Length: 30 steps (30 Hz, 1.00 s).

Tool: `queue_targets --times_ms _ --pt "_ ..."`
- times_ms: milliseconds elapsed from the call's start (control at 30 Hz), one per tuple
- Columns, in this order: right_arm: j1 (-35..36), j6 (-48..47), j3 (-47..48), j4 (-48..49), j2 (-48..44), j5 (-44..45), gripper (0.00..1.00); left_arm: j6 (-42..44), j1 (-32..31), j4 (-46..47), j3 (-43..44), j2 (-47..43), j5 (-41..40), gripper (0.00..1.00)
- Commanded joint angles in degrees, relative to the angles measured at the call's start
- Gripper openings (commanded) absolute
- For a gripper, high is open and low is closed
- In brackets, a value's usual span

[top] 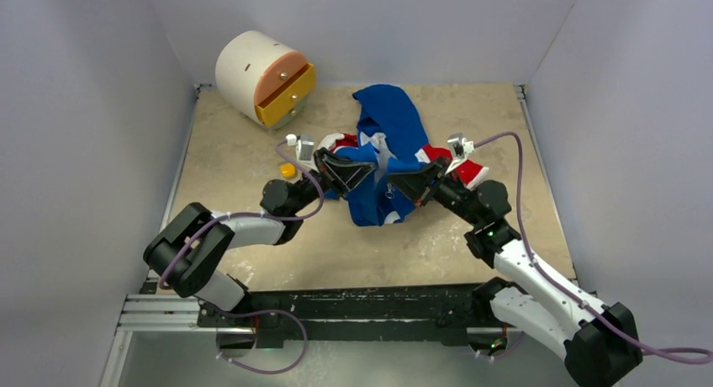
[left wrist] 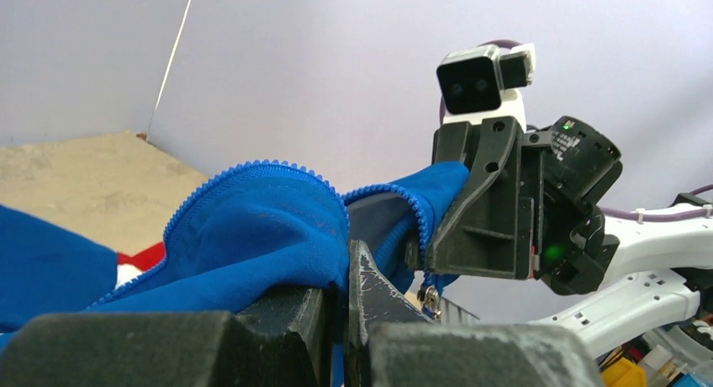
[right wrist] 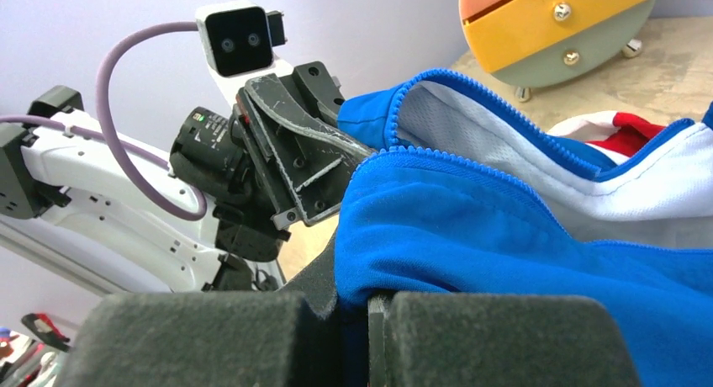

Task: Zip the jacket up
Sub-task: Pick up the jacket from the center of the board, then insert the zipper into the jacket.

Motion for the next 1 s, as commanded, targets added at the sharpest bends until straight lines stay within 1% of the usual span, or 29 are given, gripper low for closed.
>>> queue_targets --times_ms 0,233,433,600,967 --pt "-0.1 2.4 2.9 8.1 0.2 0.8 0.0 -1.2 0.1 14.1 3.3 -3.0 0.7 0.0" --pt "-0.1 4.9 3.3 13.6 1.2 1.6 0.0 -3.9 0.1 14.1 4.0 -6.2 1.0 0.0" --pt "-0.1 8.2 3.9 24.5 3.4 -0.9 0.0 -6.4 -0.2 14.1 6.4 -8.4 4.4 0.0" --pt "-0.1 8.5 6.3 27.2 4.1 -4.1 0.0 -6.3 -0.8 14.1 7.3 -9.4 6.7 0.0" --pt "-0.1 11.7 6.9 29.3 5.5 -4.4 0.0 -6.1 -1.8 14.1 8.6 -9.7 7.6 0.0"
